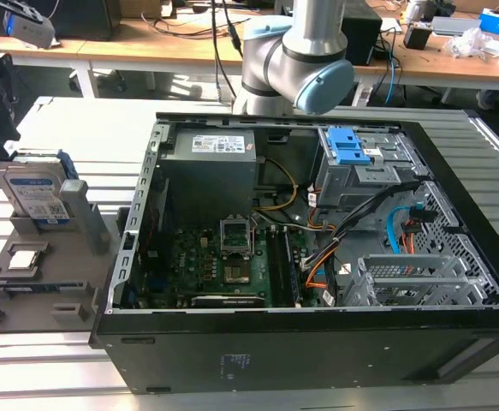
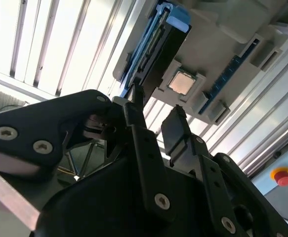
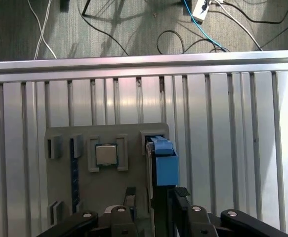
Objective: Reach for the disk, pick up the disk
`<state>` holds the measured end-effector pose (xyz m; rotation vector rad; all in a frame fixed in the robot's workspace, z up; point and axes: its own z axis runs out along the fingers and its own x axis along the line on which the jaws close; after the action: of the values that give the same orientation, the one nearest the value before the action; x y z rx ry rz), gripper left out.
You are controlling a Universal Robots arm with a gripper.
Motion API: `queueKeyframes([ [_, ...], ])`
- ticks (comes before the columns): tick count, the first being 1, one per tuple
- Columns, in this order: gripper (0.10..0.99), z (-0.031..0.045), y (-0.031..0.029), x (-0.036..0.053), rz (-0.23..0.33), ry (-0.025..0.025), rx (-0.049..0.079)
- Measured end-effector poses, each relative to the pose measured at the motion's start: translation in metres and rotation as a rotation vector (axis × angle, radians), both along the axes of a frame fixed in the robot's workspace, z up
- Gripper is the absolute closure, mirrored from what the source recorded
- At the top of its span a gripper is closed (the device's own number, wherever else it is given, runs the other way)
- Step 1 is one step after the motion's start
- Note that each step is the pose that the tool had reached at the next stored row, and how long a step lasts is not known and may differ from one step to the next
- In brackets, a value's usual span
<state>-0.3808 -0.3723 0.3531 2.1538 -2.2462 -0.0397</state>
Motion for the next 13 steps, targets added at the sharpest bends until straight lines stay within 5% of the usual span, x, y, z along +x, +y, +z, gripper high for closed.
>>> queueKeyframes([
  [13, 0.659, -0.0096, 0.0, 0.0, 0.0, 0.0, -0.003],
])
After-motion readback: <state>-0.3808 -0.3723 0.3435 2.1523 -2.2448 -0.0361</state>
